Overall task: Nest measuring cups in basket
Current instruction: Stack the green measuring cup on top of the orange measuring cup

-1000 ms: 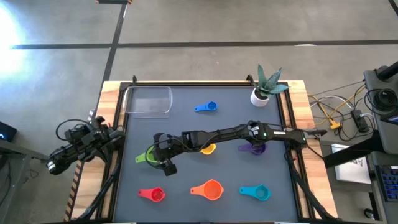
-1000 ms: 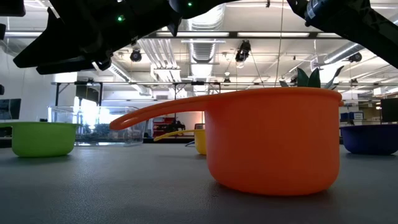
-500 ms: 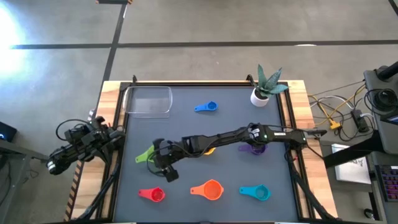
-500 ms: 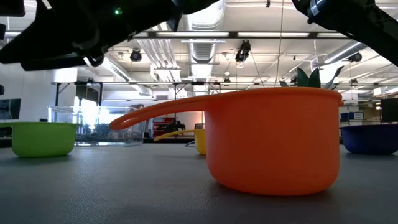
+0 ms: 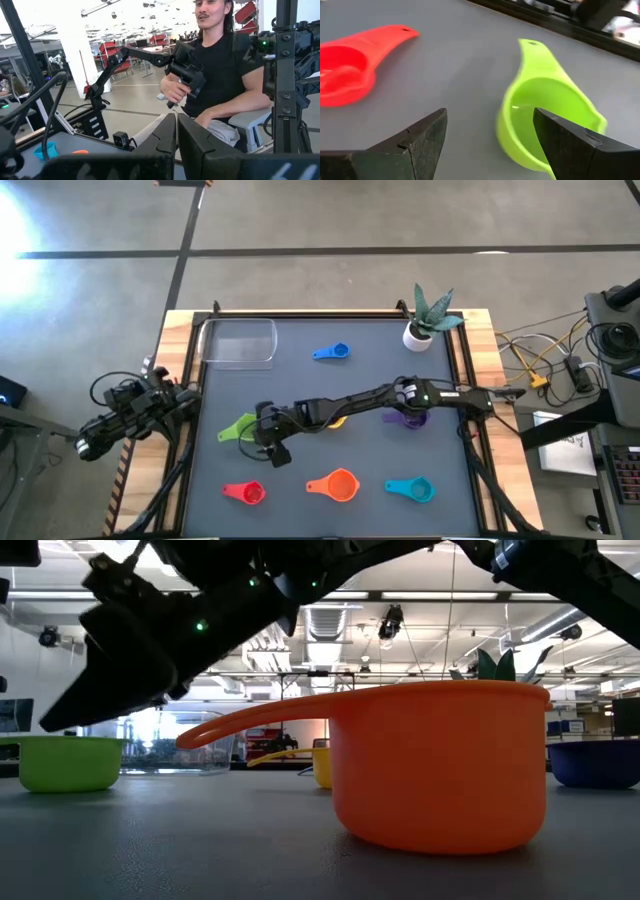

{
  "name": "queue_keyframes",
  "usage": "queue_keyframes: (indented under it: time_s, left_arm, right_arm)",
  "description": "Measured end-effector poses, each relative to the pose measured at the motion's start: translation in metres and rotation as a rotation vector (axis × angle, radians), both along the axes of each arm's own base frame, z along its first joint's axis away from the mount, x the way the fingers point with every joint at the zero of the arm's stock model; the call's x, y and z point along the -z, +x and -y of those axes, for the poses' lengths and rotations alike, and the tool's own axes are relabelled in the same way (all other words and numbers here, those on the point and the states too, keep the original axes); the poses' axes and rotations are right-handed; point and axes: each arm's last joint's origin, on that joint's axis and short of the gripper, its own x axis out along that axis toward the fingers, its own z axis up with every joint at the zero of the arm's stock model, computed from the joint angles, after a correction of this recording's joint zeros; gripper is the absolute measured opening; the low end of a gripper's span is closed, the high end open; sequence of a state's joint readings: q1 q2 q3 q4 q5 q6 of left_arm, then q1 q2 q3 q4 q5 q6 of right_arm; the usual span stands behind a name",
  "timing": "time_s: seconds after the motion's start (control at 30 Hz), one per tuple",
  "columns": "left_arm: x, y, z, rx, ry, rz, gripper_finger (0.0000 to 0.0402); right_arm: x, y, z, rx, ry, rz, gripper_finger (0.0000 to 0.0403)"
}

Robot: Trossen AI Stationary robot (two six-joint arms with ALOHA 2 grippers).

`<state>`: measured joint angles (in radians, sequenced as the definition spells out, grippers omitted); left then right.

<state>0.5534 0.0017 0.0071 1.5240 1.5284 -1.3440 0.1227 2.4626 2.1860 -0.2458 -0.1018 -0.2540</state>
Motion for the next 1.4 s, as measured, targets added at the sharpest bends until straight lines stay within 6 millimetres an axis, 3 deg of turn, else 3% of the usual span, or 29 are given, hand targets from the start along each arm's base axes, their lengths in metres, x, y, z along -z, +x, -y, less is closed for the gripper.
queue_keyframes:
  time_s: [0.27, 0.63, 0.77, 1.0, 1.1, 1.4]
  left_arm:
    - [0.0, 0.0, 0.0, 0.0, 0.001, 0.0, 0.0]
    - [0.0, 0.0, 0.0, 0.0, 0.0, 0.0, 0.0]
    - [0.0, 0.0, 0.0, 0.0, 0.0, 0.0, 0.0]
    - [0.0, 0.0, 0.0, 0.0, 0.001, 0.0, 0.0]
    - [0.0, 0.0, 0.0, 0.0, 0.0, 0.0, 0.0]
    - [0.0, 0.0, 0.0, 0.0, -0.001, -0.003, 0.0]
  right_arm:
    - [0.012, 0.0, 0.012, 0.021, 0.002, 0.015, 0.0254]
    - [0.025, -0.002, 0.012, 0.024, -0.01, 0.008, 0.0199]
    - [0.025, -0.002, 0.013, 0.049, -0.048, 0.013, 0.015]
    - [0.024, -0.002, 0.014, 0.052, -0.048, 0.013, 0.0023]
    - [0.014, -0.003, 0.012, 0.085, -0.056, 0.012, 0.0012]
    - [-0.058, -0.032, -0.022, 0.07, -0.059, -0.027, 0.0009]
